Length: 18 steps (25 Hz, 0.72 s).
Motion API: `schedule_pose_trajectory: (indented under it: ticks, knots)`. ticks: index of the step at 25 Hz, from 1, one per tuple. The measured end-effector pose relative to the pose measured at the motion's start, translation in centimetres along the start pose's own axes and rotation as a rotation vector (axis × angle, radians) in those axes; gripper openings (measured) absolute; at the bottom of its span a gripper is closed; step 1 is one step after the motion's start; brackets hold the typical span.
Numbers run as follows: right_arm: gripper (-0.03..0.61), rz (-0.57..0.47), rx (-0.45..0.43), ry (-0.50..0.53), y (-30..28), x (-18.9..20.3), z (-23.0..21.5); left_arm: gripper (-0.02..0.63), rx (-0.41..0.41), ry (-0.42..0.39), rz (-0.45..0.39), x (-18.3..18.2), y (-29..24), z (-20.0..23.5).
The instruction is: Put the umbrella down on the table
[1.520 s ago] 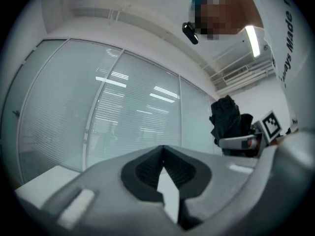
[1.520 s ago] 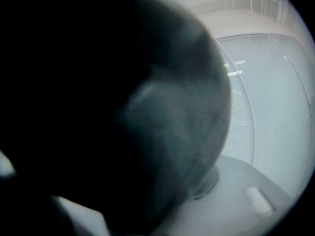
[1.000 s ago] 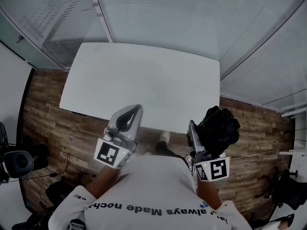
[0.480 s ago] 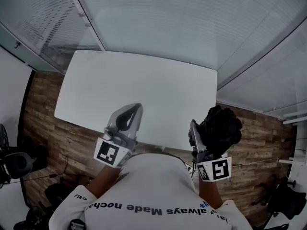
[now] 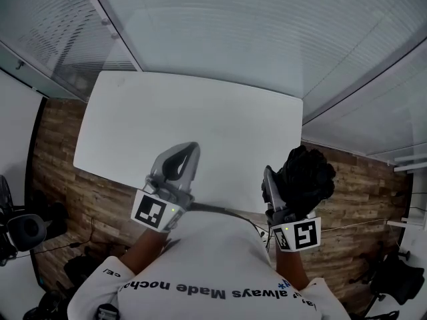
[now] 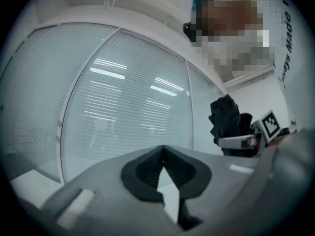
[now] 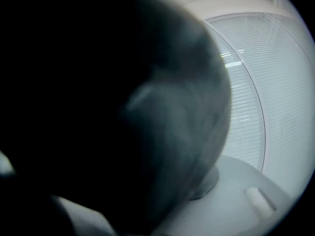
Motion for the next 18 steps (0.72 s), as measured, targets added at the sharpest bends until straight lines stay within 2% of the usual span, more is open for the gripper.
schedule_pose_trajectory:
  ticks: [13,18]
  knots:
    - [0.236,-0.009,0.019,0.018,-5.6,-2.3,3.1,0.003,0.037,0.002,-0.015,-2.3,-0.7,6.3]
    - [0.236,0.008,0.015,0.018,-7.2,-1.5,3.4,0.003,0.037,0.013,-0.021,-2.0,-0.9,7.9]
Point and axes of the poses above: the fingertips, and each gripper's own axes: y backward along the fingers, z to its left, x out of its underside, the point moved 3 cm from there along y, backward along the fingers, and after that the axes turned 3 degrees about y, right-handed, at the moved point
